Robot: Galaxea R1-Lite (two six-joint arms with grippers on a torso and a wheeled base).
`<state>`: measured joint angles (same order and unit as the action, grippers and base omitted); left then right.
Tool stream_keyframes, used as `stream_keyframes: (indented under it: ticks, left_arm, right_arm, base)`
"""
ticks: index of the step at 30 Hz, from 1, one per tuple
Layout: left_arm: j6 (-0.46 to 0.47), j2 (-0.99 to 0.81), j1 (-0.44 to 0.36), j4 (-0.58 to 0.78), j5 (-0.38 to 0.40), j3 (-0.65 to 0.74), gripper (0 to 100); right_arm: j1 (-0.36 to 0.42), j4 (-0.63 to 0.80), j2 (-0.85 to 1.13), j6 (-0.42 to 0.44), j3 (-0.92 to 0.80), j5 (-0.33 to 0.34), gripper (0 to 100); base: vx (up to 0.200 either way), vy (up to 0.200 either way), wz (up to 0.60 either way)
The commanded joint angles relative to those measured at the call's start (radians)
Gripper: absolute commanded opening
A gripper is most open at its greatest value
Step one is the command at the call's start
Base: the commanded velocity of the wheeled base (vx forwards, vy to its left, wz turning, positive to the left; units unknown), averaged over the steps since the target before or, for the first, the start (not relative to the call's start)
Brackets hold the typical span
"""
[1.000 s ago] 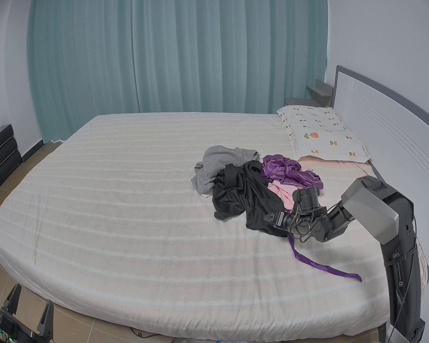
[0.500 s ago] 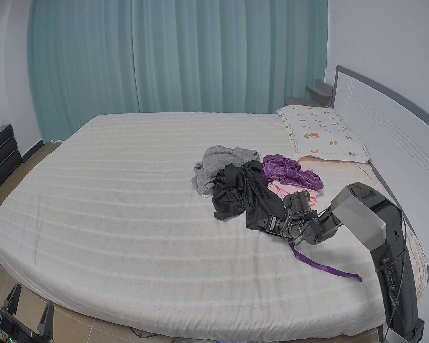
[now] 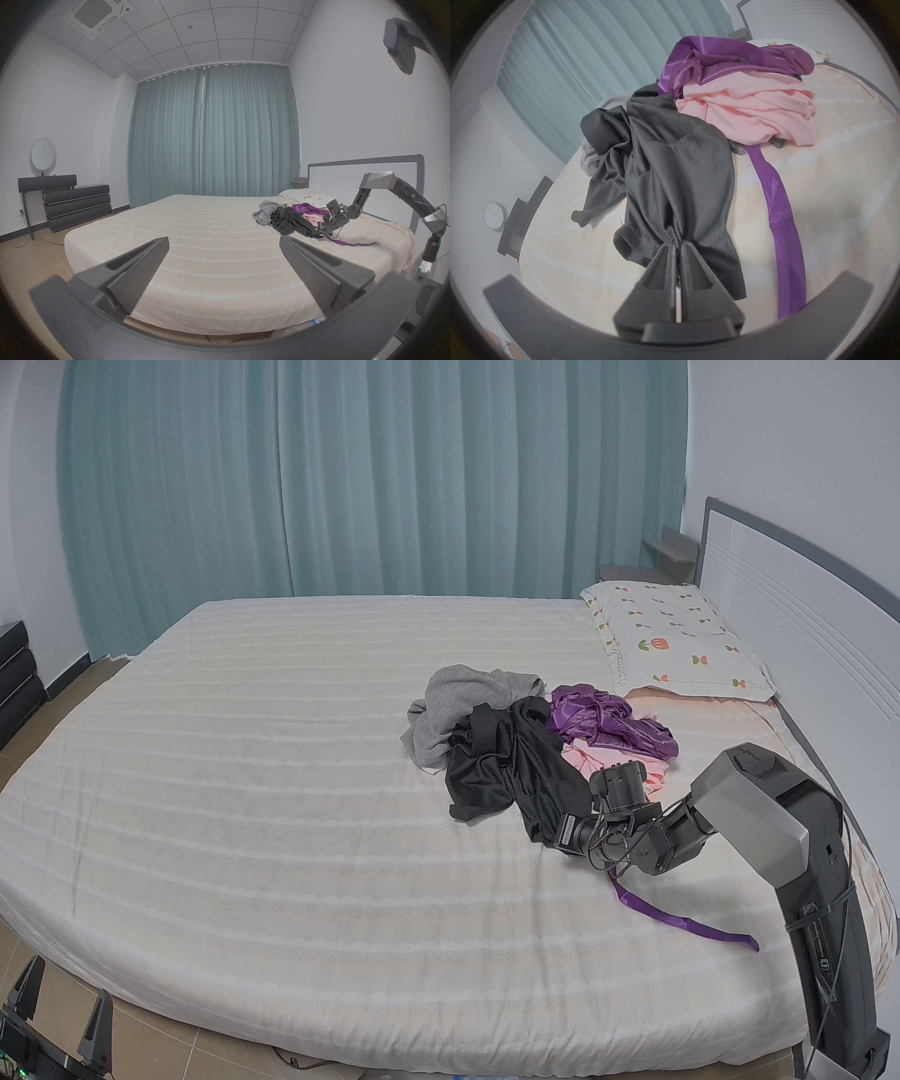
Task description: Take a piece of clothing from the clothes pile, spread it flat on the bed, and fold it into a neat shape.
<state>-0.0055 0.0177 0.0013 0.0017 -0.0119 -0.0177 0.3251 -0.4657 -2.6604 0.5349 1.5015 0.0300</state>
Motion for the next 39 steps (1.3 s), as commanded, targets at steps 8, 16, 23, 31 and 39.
stream_keyframes:
  ticks: [8, 16, 23, 31, 39]
  left_arm:
    - [-0.001, -0.018, 0.000, 0.000, 0.000, 0.018, 100]
    - [-0.001, -0.018, -0.001, 0.000, 0.000, 0.018, 100]
    - [-0.001, -0.018, 0.000, 0.000, 0.000, 0.018, 100]
    - [-0.001, -0.018, 0.000, 0.000, 0.000, 0.018, 100]
    - [0.004, -0.018, 0.000, 0.000, 0.000, 0.018, 100]
  right_arm:
    - [0.042, -0.235, 0.292, 0.195, -0.360, 0.034, 0]
    - [0.107, -0.473, 0.553, 0.220, -0.664, 0.014, 0]
    - [0.184, -0.485, 0.833, 0.221, -0.796, -0.005, 0]
    - [0.252, -0.475, 1.065, 0.218, -0.859, -0.030, 0]
    - [0.264, -0.482, 1.232, 0.211, -0.914, -0.010, 0]
  base:
    - [0.000, 0.000, 0.00]
    - [0.000, 0.000, 0.00]
    - [0.000, 0.000, 0.00]
    - [0.000, 0.000, 0.00]
    - [0.000, 0.000, 0.00]
